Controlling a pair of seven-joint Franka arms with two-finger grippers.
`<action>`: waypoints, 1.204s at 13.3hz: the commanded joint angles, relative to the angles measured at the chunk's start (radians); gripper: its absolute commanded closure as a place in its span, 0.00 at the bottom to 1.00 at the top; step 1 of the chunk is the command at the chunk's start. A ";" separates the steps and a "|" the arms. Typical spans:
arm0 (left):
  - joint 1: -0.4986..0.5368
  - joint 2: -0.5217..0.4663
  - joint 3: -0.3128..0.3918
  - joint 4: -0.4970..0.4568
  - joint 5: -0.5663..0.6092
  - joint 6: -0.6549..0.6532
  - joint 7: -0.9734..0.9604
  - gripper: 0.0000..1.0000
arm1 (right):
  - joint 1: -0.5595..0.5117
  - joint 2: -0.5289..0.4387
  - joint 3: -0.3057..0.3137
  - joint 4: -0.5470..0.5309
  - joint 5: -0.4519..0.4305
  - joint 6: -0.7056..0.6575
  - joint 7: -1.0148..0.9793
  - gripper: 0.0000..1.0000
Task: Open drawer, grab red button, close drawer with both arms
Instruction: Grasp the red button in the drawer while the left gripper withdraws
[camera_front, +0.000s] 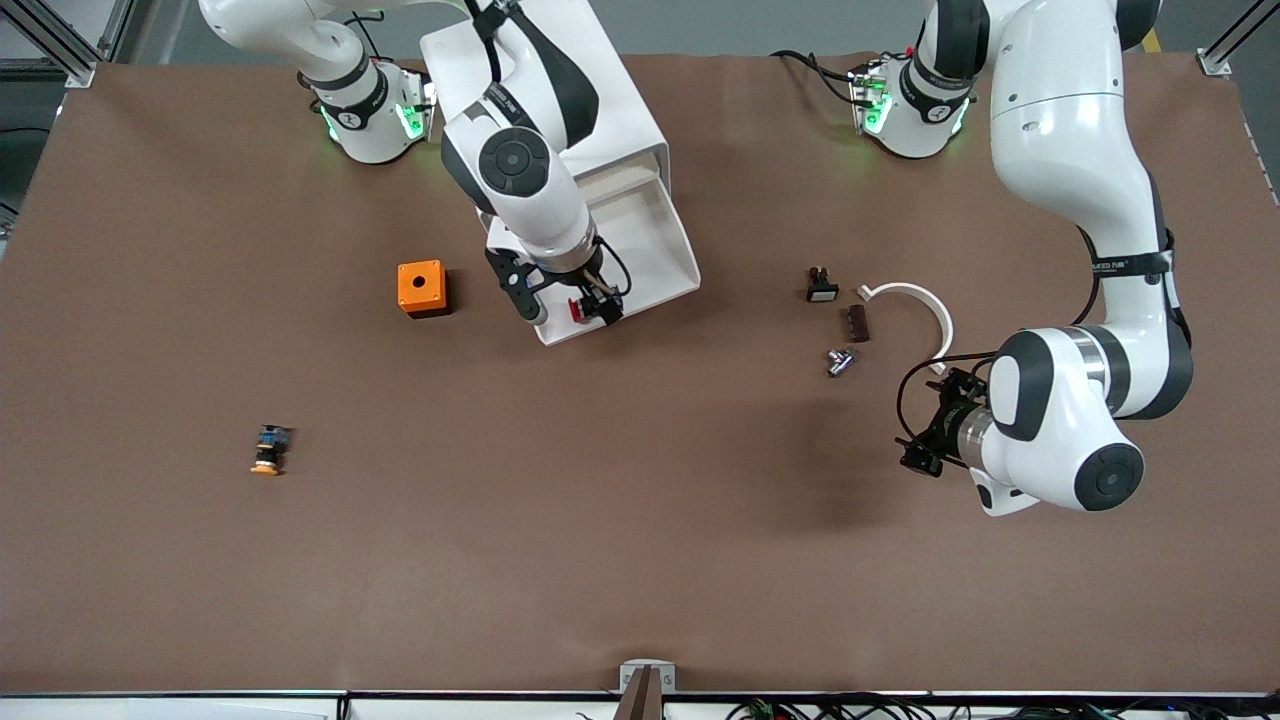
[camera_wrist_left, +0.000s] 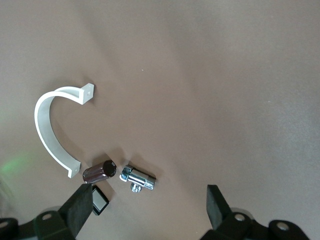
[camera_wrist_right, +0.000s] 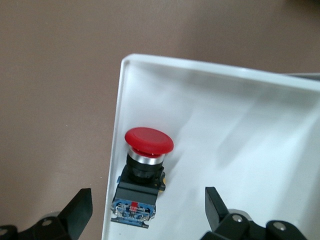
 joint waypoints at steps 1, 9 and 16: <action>-0.008 -0.055 0.009 -0.014 0.028 0.001 0.060 0.00 | 0.016 -0.004 -0.013 -0.014 0.001 0.018 0.020 0.15; 0.032 -0.092 0.008 -0.026 0.025 -0.008 0.423 0.00 | 0.016 -0.002 -0.013 -0.004 -0.039 0.001 0.010 1.00; -0.003 -0.081 -0.076 -0.064 0.014 0.114 0.509 0.00 | -0.144 -0.015 -0.016 0.138 -0.027 -0.202 -0.285 1.00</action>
